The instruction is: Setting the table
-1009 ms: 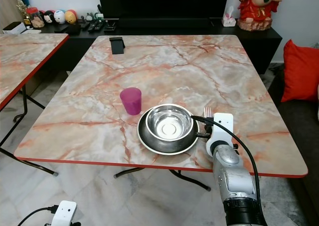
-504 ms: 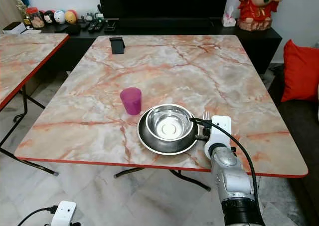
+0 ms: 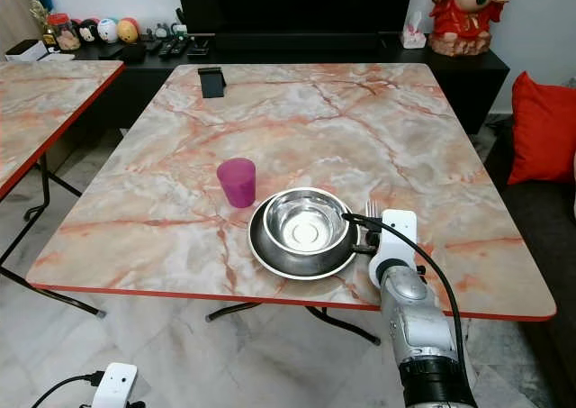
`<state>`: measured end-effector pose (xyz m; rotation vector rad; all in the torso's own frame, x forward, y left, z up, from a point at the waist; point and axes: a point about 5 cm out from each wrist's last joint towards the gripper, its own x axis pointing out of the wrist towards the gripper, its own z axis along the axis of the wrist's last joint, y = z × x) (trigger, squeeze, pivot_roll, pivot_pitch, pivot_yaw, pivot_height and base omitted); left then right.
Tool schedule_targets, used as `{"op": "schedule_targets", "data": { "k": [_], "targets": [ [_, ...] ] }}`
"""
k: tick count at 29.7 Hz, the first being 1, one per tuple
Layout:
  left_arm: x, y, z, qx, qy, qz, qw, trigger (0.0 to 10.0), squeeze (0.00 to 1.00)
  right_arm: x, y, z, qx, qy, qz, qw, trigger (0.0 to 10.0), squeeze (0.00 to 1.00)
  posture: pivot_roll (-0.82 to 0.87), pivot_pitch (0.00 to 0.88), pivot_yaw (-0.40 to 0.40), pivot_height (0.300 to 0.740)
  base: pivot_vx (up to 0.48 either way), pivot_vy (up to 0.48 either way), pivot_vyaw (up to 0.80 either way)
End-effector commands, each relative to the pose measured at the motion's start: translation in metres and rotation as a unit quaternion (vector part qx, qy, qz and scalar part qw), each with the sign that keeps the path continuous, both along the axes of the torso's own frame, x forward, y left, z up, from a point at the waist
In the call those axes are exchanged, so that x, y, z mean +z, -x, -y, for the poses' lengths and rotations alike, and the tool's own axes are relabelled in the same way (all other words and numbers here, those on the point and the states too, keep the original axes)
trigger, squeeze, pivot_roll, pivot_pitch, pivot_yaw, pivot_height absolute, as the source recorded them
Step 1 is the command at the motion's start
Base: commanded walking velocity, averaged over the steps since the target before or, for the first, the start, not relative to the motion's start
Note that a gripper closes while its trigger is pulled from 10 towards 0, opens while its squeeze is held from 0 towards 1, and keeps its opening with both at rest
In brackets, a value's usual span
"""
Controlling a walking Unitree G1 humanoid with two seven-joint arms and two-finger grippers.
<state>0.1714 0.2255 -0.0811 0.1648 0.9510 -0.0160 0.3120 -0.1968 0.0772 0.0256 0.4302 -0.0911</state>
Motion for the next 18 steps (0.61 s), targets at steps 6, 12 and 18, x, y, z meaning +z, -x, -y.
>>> {"op": "schedule_targets", "data": {
  "k": [6,12,18],
  "targets": [
    [-0.0016,0.0022,0.0002,-0.005,-0.004,-0.012,1.0,10.0,0.0,0.0008,-0.0043,-0.0059,0.002,-0.008,0.004,1.0,10.0,0.0,0.03,0.0,0.03,0.74,0.0,0.0,0.0],
    [-0.0004,0.0008,-0.0018,-0.007,-0.007,-0.01,1.0,10.0,0.0,-0.0014,-0.0027,-0.0103,0.012,-0.004,0.005,1.0,10.0,0.0,0.04,0.0,0.034,0.74,0.0,0.0,0.0],
    [0.001,-0.003,-0.0002,-0.01,-0.006,-0.005,1.0,10.0,0.0,-0.0012,-0.003,-0.0051,0.011,0.008,0.006,1.0,10.0,0.0,0.04,0.0,0.035,0.74,0.0,0.0,0.0]
  ]
}}
